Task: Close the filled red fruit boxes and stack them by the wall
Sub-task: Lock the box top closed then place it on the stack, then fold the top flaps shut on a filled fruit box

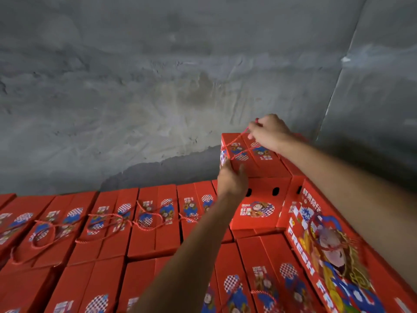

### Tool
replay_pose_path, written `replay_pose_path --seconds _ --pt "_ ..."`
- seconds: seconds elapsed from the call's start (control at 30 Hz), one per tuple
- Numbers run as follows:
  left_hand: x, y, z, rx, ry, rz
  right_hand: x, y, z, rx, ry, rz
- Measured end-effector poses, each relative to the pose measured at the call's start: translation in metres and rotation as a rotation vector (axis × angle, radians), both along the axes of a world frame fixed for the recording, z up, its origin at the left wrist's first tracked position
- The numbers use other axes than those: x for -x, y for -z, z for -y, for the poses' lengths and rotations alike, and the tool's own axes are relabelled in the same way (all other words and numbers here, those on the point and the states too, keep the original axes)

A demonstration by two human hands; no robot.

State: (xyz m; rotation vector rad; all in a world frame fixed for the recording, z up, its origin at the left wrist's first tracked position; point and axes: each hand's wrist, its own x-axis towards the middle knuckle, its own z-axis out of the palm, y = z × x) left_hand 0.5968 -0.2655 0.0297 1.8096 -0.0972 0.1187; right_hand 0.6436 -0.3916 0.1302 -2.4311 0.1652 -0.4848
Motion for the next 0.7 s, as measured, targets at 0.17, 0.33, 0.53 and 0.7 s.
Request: replay_pose_path --seconds 0.17,0.33,0.53,0.7 --pt "0.044 -0.017 -0.037 -0.027 0.036 0.109 0.073 0.018 -0.037 0.539 0.147 0.169" --pt "0.137 -0.052 -0.128 0.008 0.007 0.230 0.195 0.032 -0.125 0.189 -0.095 0.260" --pt "0.296 -0.041 -0.309 0.068 -0.180 0.211 0.330 0.055 -0.280 -0.207 -0.395 0.232" --pt "0.452 0.000 -0.481 -0.052 -0.428 0.143 0.439 0.089 -0.440 -0.354 -0.646 0.107"
